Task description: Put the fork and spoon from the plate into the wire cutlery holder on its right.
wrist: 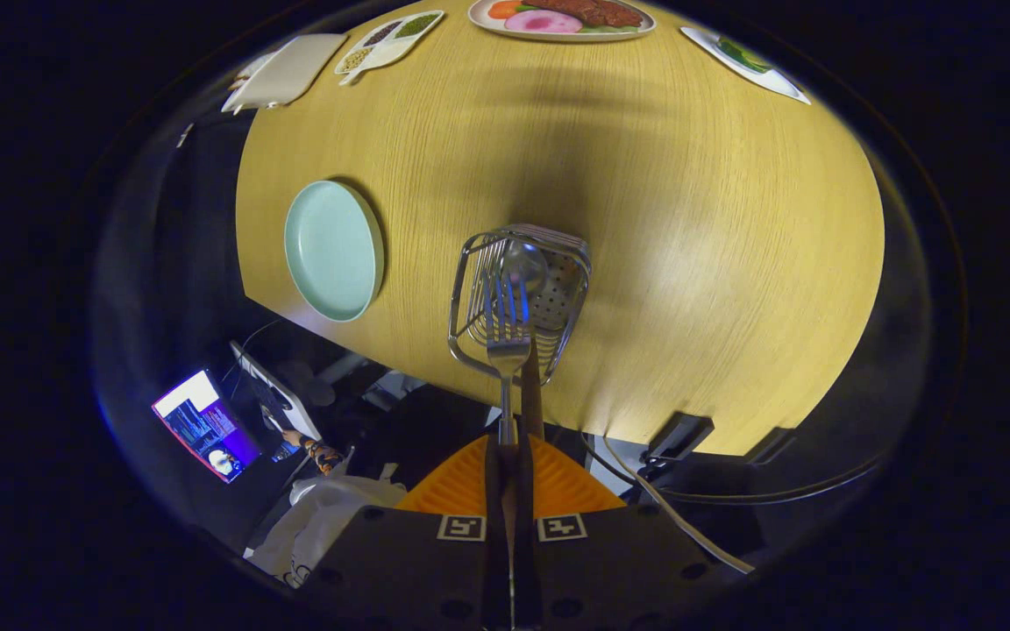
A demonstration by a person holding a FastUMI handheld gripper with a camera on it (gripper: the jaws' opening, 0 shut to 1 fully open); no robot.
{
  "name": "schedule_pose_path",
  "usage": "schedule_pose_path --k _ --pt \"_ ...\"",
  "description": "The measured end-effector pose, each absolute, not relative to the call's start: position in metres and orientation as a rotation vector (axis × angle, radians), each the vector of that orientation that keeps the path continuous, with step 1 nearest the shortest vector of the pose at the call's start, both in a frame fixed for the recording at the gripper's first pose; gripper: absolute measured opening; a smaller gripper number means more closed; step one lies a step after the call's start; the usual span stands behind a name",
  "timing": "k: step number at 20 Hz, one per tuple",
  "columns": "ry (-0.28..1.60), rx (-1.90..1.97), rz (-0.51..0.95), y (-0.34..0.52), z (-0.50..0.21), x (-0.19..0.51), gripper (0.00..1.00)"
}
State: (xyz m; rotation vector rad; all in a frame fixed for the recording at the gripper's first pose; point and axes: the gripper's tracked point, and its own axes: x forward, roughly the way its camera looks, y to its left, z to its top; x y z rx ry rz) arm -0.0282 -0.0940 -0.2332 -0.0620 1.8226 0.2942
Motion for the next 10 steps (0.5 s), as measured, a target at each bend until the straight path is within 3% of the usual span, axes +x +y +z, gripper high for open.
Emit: schedule_pose_path --k 6,8,9,10 --pt "1.830 -0.053 0.254 -0.095 -0.236 -0.019 0.16" --pt "1.805 -0.021 0.245 -0.094 -0.232 -0.016 0.42" --pt "1.787 -0.002 0.241 -0.092 -0.229 -0.014 0.62" --pt "1.761 0.011 0.240 -0.091 -0.226 -0.010 0.73"
